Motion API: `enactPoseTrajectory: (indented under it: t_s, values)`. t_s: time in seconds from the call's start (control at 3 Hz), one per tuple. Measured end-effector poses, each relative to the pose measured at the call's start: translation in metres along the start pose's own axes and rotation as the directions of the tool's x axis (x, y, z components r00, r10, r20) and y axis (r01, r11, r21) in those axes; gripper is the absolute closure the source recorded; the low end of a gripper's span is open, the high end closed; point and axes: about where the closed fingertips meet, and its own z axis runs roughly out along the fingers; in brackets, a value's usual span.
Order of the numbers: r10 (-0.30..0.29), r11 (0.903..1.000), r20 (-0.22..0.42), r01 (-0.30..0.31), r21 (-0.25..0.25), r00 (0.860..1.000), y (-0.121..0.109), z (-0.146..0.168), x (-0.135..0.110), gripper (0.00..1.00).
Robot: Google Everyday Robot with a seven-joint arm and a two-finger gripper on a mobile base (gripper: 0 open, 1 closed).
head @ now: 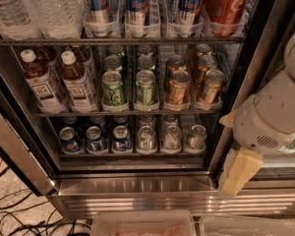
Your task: Pick 7up can from bottom shelf of fridge
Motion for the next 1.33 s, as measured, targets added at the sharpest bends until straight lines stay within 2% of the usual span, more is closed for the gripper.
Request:
enactPoseTrajectory:
  t_s: [0.33, 0.67, 1.0, 1.33]
  values:
    - [0.024, 0.9997, 0.072, -0.023, -0.011, 0.997, 0.019, 0.029, 0.0, 0.0]
    - [0.055, 0.9971, 0.205, -0.065, 0.04, 0.977, 0.038, 0.044, 0.002, 0.0]
    - [0.088, 0.9903, 0.362, -0.121, 0.069, 0.928, 0.049, 0.047, 0.013, 0.0]
    - [0.095, 0.9845, 0.425, -0.148, 0.094, 0.9, 0.053, 0.032, 0.016, 0.0]
